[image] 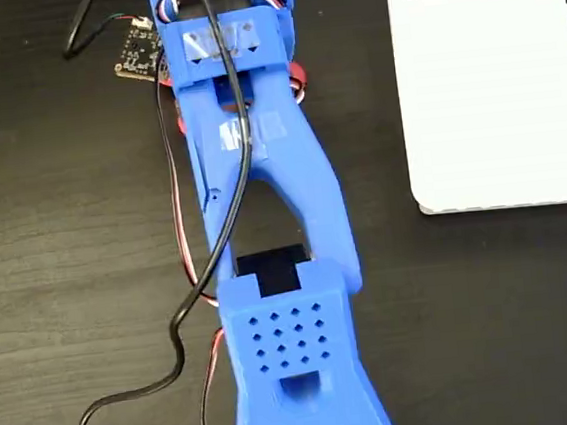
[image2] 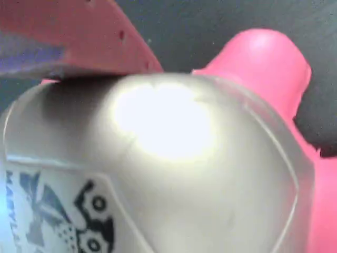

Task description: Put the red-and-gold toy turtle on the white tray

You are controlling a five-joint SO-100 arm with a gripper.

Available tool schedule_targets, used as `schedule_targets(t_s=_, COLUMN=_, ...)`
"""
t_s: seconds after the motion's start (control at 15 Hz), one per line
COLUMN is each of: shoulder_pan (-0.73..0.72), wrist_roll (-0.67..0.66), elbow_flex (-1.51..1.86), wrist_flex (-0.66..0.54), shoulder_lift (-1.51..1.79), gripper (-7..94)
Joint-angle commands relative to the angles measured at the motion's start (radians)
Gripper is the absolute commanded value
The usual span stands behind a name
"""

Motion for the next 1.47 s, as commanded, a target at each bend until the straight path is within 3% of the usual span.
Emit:
schedule_targets(t_s=0.0, shoulder_pan=0.009, wrist_roll=0.021, elbow_flex=-0.02, wrist_flex=0.015, shoulder_lift=0.038, gripper=0)
schedule_targets(t_s=0.27, shoulder_pan=0.011, wrist_roll=-0.028, elbow_flex=0.08, wrist_flex=-0.066, shoulder_lift=0.101, gripper=0)
schedule_targets(t_s=0.47, shoulder_pan=0.032, wrist_roll=-0.061, elbow_flex=0.137, wrist_flex=-0.061, shoulder_lift=0.307, gripper=0)
schedule_targets(t_s=0.73, shoulder_pan=0.064, wrist_roll=-0.11, elbow_flex=0.137, wrist_flex=0.028, shoulder_lift=0.627, gripper=0)
schedule_targets(t_s=1.0, shoulder_pan=0.063, wrist_roll=-0.124, elbow_flex=0.147, wrist_flex=0.074, shoulder_lift=0.718, gripper=0)
schedule_targets(t_s=1.4, shoulder_pan=0.383, wrist_roll=-0.382, elbow_flex=0.081, wrist_flex=0.118, shoulder_lift=0.689, gripper=0)
